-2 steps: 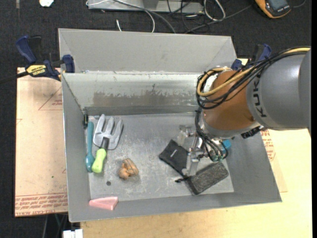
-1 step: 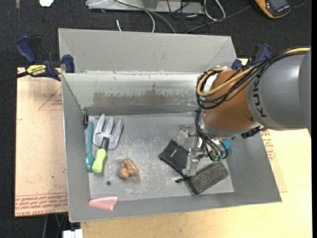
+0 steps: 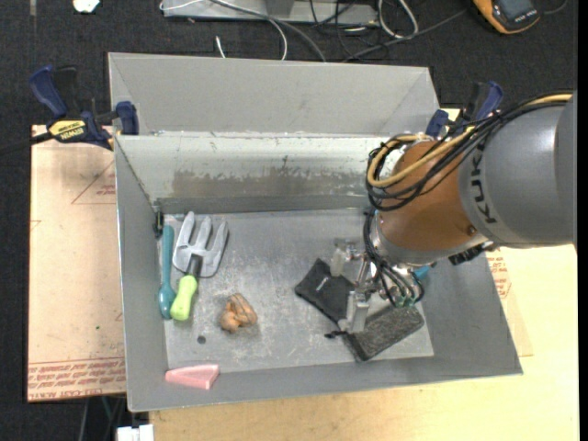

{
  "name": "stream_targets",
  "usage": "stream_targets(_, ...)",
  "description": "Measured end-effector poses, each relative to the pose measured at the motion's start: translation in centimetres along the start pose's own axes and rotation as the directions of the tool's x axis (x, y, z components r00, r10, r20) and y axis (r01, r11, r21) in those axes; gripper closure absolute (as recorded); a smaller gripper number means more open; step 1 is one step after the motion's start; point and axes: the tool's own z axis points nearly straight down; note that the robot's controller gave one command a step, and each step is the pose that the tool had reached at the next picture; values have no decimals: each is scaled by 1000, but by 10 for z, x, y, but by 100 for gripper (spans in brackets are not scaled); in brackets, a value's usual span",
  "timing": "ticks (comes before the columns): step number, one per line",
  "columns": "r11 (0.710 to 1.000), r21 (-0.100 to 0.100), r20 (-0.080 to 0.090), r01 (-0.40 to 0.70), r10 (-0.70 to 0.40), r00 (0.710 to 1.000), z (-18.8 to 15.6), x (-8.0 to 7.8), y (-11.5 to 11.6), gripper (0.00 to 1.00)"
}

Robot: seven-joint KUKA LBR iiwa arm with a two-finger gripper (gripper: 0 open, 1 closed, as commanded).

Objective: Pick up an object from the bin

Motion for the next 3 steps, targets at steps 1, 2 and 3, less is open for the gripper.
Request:
stream_targets(1, 973, 0, 0, 230, -230, 973, 8, -3, -22, 0)
stream_targets(2, 966, -2, -4, 259, -259, 966, 10, 8, -11, 0)
stream_targets(3, 1000, -1, -2, 12, -12, 1000, 12, 3, -13, 0)
